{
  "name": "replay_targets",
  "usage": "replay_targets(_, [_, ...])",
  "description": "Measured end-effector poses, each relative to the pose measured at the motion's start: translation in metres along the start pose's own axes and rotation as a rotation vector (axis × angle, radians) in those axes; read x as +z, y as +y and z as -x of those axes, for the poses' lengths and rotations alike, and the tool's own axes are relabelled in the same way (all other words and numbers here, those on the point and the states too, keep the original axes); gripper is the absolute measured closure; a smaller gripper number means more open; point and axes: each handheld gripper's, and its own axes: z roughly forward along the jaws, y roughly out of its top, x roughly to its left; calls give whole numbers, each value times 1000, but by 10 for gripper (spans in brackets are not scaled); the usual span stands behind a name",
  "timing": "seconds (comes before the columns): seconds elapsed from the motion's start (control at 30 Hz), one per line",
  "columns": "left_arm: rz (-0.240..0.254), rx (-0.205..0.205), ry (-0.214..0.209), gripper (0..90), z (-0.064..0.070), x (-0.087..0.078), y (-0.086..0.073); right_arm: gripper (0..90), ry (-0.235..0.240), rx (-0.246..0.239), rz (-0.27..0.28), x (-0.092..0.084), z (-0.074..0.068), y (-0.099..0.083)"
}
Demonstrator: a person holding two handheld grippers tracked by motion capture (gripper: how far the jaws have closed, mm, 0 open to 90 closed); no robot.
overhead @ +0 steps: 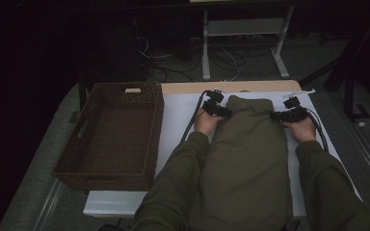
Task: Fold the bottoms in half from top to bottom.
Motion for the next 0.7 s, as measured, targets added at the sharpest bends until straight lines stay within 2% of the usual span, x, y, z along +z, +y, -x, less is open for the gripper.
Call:
replay_targets(0.13, [-7, -5, 0, 721, 0, 4, 0, 856, 5, -2, 0, -1, 0, 1])
replay_targets(0.27, [-17, 28, 1, 861, 0, 3, -1, 856, 10, -10, 3, -2, -2, 1])
replay_targets(0.43, [28, 46, 34, 878, -3, -11, 0, 858, 30, -16, 33, -6, -8, 7])
replay_targets(0.5, [42, 52, 37, 878, -7, -19, 1, 858, 33, -35, 44, -7, -12, 10])
replay_targets(0.7, [102, 95, 71, 879, -17, -48, 13, 859, 53, -48, 86, -10, -20, 31])
